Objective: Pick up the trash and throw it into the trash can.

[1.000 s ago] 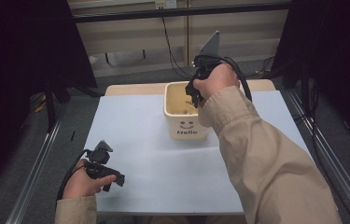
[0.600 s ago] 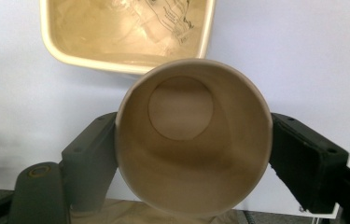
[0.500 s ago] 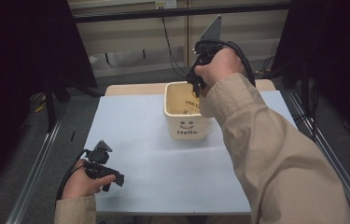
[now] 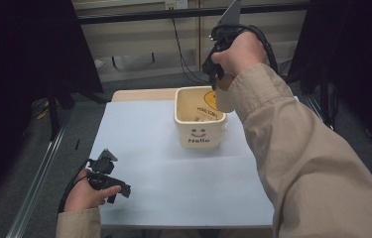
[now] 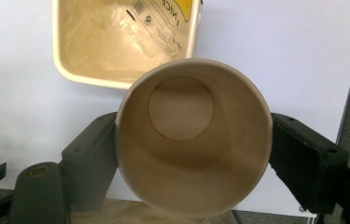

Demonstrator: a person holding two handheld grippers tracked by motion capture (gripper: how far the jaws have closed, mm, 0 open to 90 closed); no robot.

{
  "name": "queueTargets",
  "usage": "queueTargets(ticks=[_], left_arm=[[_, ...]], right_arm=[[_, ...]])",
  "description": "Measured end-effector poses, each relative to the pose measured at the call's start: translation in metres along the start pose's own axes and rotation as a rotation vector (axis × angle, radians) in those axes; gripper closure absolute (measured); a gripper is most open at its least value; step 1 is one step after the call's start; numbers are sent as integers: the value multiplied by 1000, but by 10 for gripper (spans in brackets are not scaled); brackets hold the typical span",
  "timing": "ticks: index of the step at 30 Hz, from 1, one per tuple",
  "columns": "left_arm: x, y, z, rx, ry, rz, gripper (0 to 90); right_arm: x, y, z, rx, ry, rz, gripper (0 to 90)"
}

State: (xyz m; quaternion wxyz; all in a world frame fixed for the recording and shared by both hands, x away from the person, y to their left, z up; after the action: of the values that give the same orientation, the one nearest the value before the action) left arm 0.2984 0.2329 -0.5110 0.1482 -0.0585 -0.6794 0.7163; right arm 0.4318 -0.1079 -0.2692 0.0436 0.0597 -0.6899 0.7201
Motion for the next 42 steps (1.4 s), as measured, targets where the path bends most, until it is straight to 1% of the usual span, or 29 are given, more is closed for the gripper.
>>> queueTargets(ticks=[2, 4, 5, 6, 10, 11, 13, 14, 15, 18, 20, 21, 22, 23, 24, 26, 27, 29, 30, 31, 33, 35, 36, 37, 38, 39, 40, 41, 42], left_arm=[[-1, 1, 0, -3, -5, 12, 30], [-1, 1, 2, 2, -12, 9, 30], [-2, 1, 1, 0, -7, 11, 30], [-2, 2, 1, 0, -13, 15, 30], [-2, 1, 1, -2, -10, 11, 30], [-1, 1, 3, 4, -12, 10, 30], [-1, 1, 2, 1, 3, 3, 30], [-1, 1, 3, 7, -2, 5, 30], [-1, 1, 2, -1, 3, 8, 30], [-1, 1, 2, -3, 4, 8, 30], [-2, 0, 2, -2, 4, 11, 30], [-2, 0, 2, -2, 4, 11, 30], [-1, 0, 1, -6, 4, 4, 30], [-1, 0, 1, -5, 3, 8, 30], [-1, 0, 1, -6, 5, 4, 30], [-1, 0, 1, -6, 4, 5, 30], [-1, 0, 1, -6, 3, 7, 30], [-1, 0, 2, -4, 8, 11, 30], [-1, 0, 3, -3, 10, 7, 30], [-1, 0, 2, -7, 9, -2, 30], [-2, 1, 2, -10, 6, 3, 30], [-1, 1, 1, -14, 6, 0, 30], [-1, 1, 1, -13, 4, 1, 30], [-1, 1, 1, -4, 8, -7, 30], [-1, 1, 1, -4, 8, -7, 30], [-1, 0, 1, -7, 5, -2, 30], [-1, 1, 1, -13, 5, 4, 30], [-1, 0, 1, -14, 8, -3, 30], [0, -1, 3, -8, 12, -4, 30]], right_arm=[[-3, -3, 2, 0, -2, 3, 208], [-4, -4, 2, 2, 3, 0, 208], [-6, -4, 4, 18, 5, 1, 208], [-7, -3, 2, 0, 8, 10, 208], [-9, -2, 2, 11, 2, 6, 208], [-11, -2, -1, 0, 1, 12, 208], [-13, -2, -3, -2, -5, 9, 208], [-15, -3, -3, 5, -18, 16, 208], [-16, -3, -4, 8, -17, 11, 207], [-18, -6, -7, 3, -15, 9, 208], [-24, -10, -10, 10, -35, 23, 207], [-24, -10, -10, 10, -35, 23, 207], [-26, -12, -14, 3, -25, 20, 207], [-29, -12, -15, 7, -36, 28, 207], [-31, -12, -16, 12, -42, 23, 207], [-34, -11, -19, 4, -44, 29, 207], [-36, -11, -22, 1, -55, 29, 207], [-40, -9, -26, -14, -48, 22, 207], [-44, -7, -26, -8, -59, 28, 207], [-47, -6, -29, -12, -49, 16, 206], [-50, -4, -31, -22, -49, 22, 206], [-53, -2, -33, -21, -49, 17, 206], [-53, -2, -32, -11, -49, 12, 206], [-55, 0, -32, -14, -52, 22, 205], [-55, 0, -32, -14, -52, 22, 205], [-57, 1, -30, 6, -57, 22, 205], [-57, 1, -30, 6, -57, 22, 205], [-57, 2, -30, 6, -49, 18, 205], [-59, 4, -31, 5, -63, 35, 204]])
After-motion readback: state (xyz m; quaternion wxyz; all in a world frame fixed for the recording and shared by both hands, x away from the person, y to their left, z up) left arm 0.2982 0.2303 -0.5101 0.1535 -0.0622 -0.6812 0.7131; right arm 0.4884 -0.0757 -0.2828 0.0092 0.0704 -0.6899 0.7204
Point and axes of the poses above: each handheld gripper's, and its own axes: y roughly forward along the jaws, x roughly out of its underside, z roughly to its right, the point moved 10 cm from there along y, roughly forward along the jaws, and after that the axes turned 14 degrees about -z, right-handed, at the moved point
